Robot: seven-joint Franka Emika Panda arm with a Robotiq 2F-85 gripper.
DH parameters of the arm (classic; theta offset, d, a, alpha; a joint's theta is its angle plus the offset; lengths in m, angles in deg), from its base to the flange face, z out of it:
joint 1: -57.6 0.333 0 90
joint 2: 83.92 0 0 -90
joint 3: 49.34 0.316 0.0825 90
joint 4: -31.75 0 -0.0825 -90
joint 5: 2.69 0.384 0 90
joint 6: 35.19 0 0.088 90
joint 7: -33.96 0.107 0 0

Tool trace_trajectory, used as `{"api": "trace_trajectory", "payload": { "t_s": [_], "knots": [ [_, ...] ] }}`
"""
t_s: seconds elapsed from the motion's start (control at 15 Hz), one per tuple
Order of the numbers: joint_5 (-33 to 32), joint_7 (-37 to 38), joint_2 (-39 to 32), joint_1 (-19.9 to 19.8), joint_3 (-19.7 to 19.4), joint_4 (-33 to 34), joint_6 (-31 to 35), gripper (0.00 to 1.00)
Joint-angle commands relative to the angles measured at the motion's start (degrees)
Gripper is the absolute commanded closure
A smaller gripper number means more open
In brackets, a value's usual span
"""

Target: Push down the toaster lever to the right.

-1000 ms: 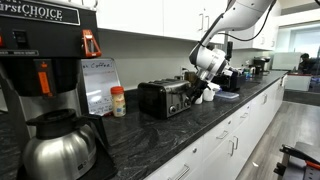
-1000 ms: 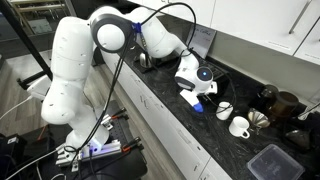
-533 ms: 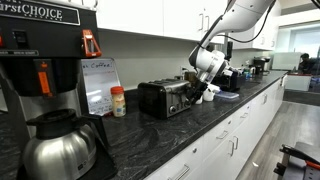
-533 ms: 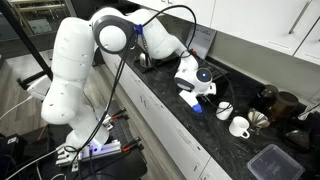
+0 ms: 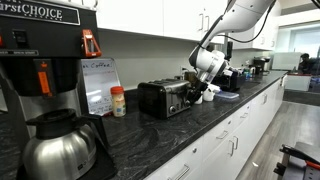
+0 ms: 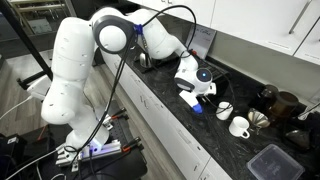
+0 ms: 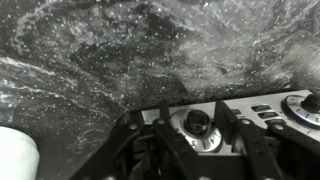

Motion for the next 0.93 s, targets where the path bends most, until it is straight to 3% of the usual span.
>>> {"api": "trace_trajectory", "payload": {
  "t_s": [0.0,0.2,0.27,0.6,0.87],
  "knots": [
    [-1.71,0.83,0.06,-0.73,1.05,-0.63,1.51,0.81],
    [-3.45,1.96,0.62,-0.26,1.01,-1.37,1.57,1.0],
    [-4.36,2.59,0.85,-0.17,0.96,-1.6,1.71,0.95],
    [-11.73,6.78,1.8,0.76,0.64,-2.54,3.21,0.94],
    [-25.59,14.86,2.3,2.98,-0.89,-3.6,4.53,0.94]
  ]
}}
